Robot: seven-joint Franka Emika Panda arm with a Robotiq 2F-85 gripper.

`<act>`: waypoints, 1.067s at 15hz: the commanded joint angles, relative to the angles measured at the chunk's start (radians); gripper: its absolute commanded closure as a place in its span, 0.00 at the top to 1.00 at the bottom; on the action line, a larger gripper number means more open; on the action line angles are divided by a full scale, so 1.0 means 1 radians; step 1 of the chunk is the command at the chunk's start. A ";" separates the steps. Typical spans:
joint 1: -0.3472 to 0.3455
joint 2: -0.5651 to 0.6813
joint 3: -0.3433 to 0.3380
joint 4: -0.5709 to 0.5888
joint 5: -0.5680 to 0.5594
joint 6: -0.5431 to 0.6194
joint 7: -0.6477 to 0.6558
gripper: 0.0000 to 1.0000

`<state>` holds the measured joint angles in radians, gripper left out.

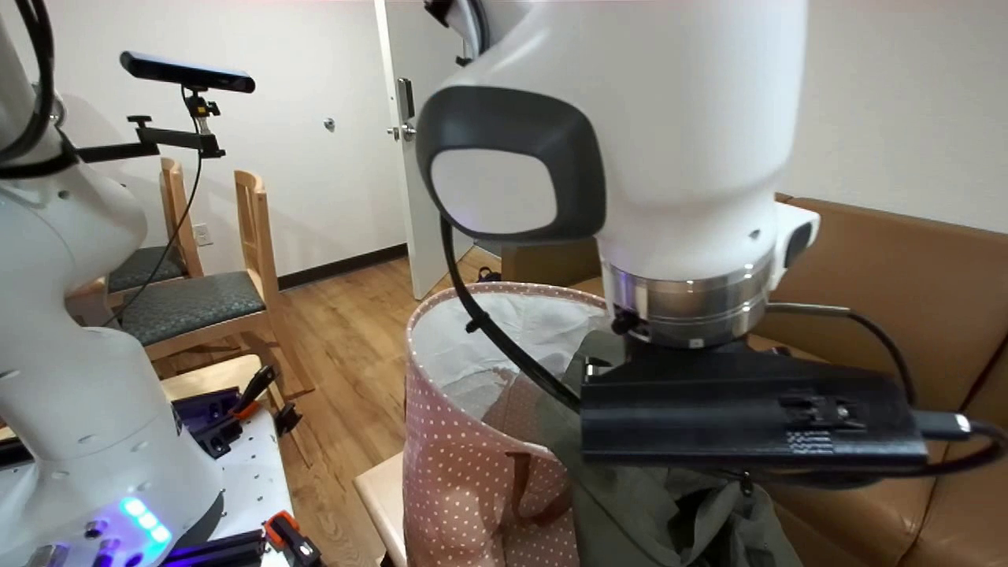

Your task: Take the green cloth from the laundry basket and place it on the stool

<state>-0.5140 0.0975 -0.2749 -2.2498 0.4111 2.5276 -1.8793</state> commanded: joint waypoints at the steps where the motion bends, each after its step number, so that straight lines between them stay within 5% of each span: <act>1: 0.055 -0.131 -0.018 -0.156 -0.061 0.038 -0.127 1.00; 11: 0.184 -0.161 -0.035 -0.307 -0.296 -0.008 -0.313 1.00; 16: 0.207 -0.114 -0.040 -0.342 -0.284 0.134 -0.545 1.00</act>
<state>-0.3224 -0.0416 -0.3034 -2.5698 0.1259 2.5577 -2.2913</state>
